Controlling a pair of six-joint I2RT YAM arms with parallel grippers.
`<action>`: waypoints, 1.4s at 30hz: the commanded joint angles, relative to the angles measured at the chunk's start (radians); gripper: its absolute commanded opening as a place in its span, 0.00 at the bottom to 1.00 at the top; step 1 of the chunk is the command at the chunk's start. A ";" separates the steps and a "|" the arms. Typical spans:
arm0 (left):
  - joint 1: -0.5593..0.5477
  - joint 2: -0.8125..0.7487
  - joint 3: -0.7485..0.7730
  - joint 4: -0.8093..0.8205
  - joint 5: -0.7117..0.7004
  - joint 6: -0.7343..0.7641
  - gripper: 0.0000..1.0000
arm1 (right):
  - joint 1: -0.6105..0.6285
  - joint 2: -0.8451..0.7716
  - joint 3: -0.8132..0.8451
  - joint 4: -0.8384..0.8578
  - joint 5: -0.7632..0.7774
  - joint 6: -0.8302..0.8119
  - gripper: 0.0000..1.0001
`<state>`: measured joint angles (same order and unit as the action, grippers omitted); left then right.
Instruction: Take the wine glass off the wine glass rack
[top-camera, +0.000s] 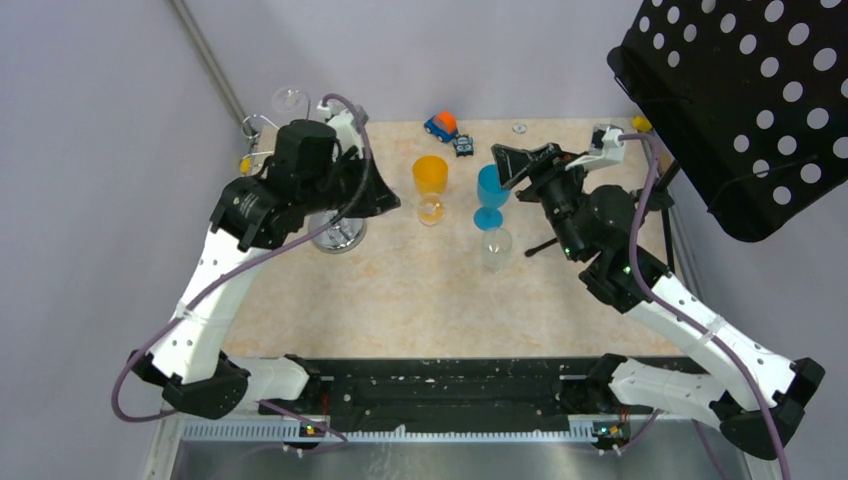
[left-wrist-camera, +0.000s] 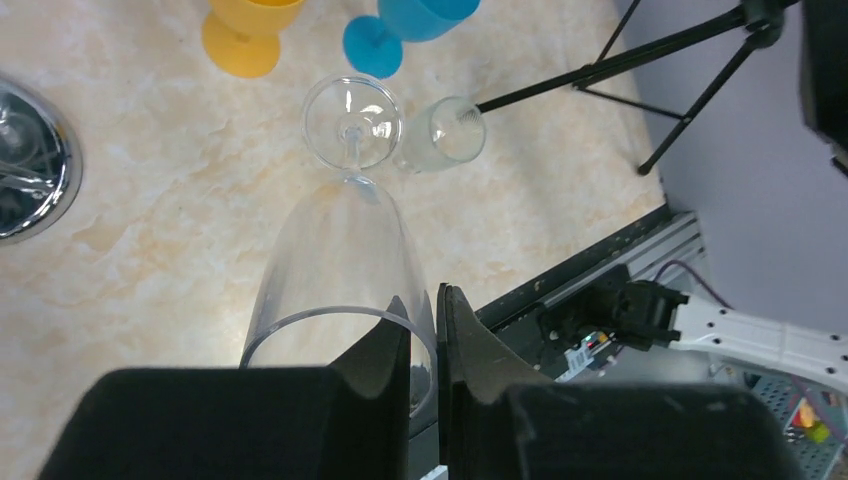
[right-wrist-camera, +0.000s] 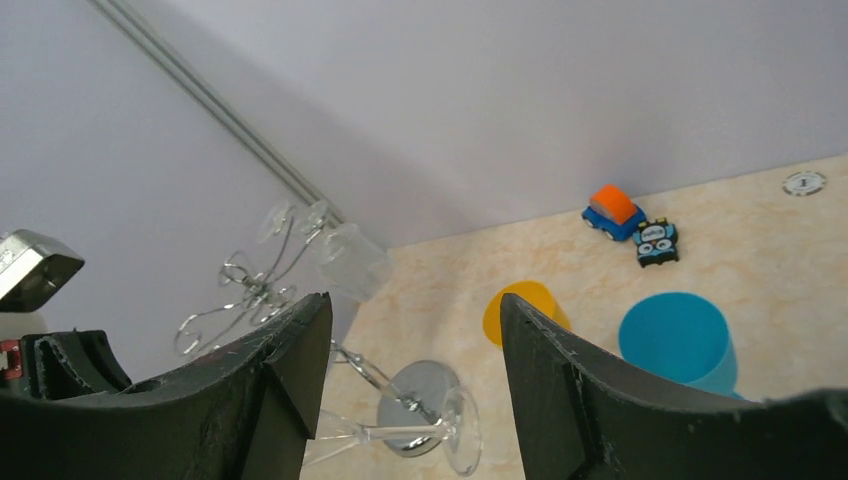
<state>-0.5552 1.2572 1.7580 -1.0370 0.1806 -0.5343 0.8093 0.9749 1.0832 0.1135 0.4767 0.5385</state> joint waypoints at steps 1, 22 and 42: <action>-0.071 0.073 0.101 -0.081 -0.129 0.086 0.00 | 0.005 -0.027 0.054 -0.047 0.048 -0.088 0.63; -0.230 0.594 0.379 -0.237 -0.284 0.165 0.00 | 0.004 -0.147 0.031 -0.206 0.181 -0.146 0.61; -0.227 0.682 0.298 -0.191 -0.290 0.155 0.06 | 0.005 -0.173 0.018 -0.255 0.177 -0.084 0.61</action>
<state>-0.7807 1.9469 2.0636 -1.2694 -0.0952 -0.3862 0.8093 0.8169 1.0828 -0.1440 0.6468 0.4385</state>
